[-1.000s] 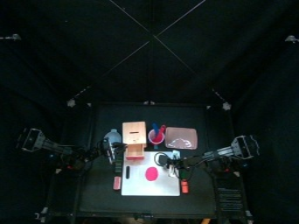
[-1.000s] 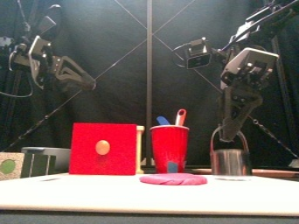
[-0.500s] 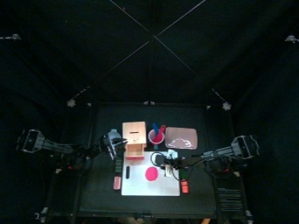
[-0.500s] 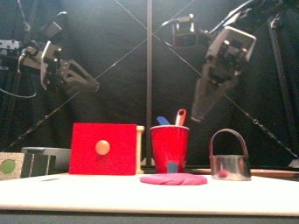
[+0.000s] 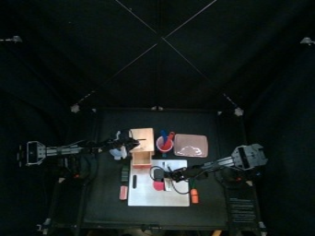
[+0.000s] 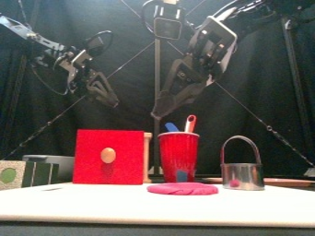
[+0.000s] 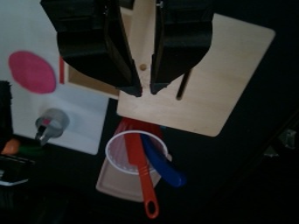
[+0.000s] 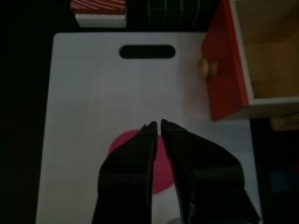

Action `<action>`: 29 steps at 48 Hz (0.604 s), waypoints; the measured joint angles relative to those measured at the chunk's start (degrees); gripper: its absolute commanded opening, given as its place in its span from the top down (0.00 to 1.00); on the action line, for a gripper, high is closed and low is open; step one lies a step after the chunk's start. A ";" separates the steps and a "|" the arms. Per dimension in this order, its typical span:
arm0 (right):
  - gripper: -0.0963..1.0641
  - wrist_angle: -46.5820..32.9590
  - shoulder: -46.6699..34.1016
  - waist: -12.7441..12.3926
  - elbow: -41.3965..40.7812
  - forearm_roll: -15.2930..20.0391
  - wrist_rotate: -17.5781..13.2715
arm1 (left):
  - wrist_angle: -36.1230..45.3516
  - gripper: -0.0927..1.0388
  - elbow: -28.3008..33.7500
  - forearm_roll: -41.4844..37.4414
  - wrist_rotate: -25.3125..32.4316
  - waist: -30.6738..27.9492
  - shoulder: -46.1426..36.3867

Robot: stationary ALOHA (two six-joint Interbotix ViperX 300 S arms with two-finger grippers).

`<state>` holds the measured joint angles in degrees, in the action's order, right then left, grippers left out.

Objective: Get the cutter from the drawer then cut the dough then place the extra dough in the bowl
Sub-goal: Shut the drawer

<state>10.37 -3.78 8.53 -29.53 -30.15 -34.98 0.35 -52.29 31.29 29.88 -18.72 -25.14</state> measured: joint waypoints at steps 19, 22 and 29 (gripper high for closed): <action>0.78 -3.25 -6.42 -0.44 5.01 -0.26 0.79 | 22.59 0.38 13.01 -18.72 0.97 -15.47 6.42; 0.81 -3.25 -7.12 -0.53 5.63 -0.26 0.79 | 24.70 0.39 14.85 -20.30 0.97 -16.08 8.88; 0.82 -3.34 -8.35 -0.79 6.68 -0.18 0.53 | 28.48 0.40 20.74 -23.12 1.67 -16.52 15.73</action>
<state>7.03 -12.13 7.73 -22.85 -30.32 -34.45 28.83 -31.55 8.17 31.55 -35.24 -9.40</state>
